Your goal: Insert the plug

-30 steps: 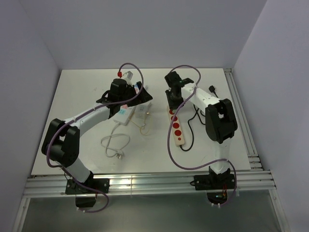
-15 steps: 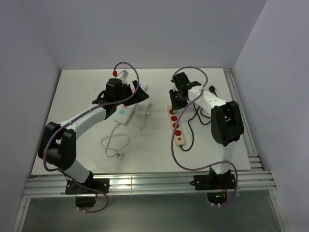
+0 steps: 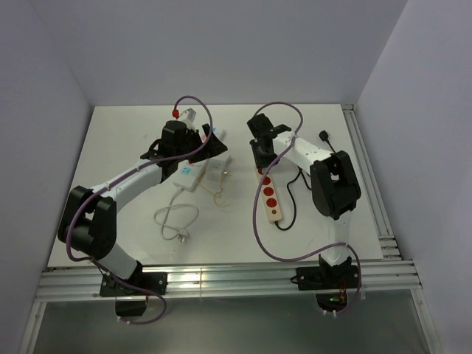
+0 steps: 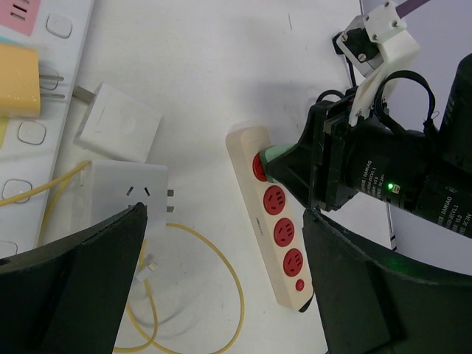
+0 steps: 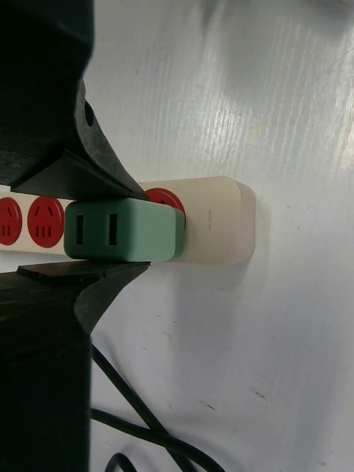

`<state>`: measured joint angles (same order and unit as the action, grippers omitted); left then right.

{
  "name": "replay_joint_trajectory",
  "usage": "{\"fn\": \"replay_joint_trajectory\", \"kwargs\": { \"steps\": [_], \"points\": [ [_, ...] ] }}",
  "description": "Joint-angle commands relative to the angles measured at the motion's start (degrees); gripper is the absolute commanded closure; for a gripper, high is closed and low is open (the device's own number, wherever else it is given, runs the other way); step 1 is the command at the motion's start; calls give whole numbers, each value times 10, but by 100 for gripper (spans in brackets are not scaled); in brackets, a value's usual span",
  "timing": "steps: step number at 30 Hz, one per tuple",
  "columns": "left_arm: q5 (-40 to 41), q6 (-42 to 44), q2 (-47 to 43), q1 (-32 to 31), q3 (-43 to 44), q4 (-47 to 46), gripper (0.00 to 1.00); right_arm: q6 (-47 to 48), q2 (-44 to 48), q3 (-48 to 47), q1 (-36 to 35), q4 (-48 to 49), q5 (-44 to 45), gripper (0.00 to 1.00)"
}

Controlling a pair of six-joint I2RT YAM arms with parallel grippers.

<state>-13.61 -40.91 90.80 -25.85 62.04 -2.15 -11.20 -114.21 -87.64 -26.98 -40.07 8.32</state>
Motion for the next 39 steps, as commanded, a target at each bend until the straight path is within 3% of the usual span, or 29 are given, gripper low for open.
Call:
{"fn": "replay_joint_trajectory", "kwargs": {
  "steps": [1,3,12,15,16,17,21,27,28,29,39],
  "points": [
    [3,18,-26,1,2,-11,7,-10,-44,67,-5,31,-80,100],
    [3,18,-27,2,3,-11,7,-1,-31,78,17,40,-132,100],
    [0,16,-25,2,0,-15,7,4,-34,101,23,61,-161,100],
    [3,19,-25,2,2,-9,7,0,-30,100,22,63,-145,80],
    [4,19,-25,3,3,-8,7,0,-20,99,22,67,-145,66],
    [3,19,-24,3,4,-7,7,0,-15,98,23,66,-146,61],
    [-11,14,-25,12,5,-8,6,0,-3,54,23,39,-132,57],
    [-11,20,-31,25,23,8,6,0,0,-31,21,-14,-122,39],
    [-11,22,-33,26,29,11,6,-2,0,-46,21,-18,-120,30],
    [-11,23,-34,28,32,16,6,-1,0,-53,21,-22,-120,27],
    [-12,28,-53,43,17,20,4,-2,65,-54,16,-20,-84,24]
  ]
}}
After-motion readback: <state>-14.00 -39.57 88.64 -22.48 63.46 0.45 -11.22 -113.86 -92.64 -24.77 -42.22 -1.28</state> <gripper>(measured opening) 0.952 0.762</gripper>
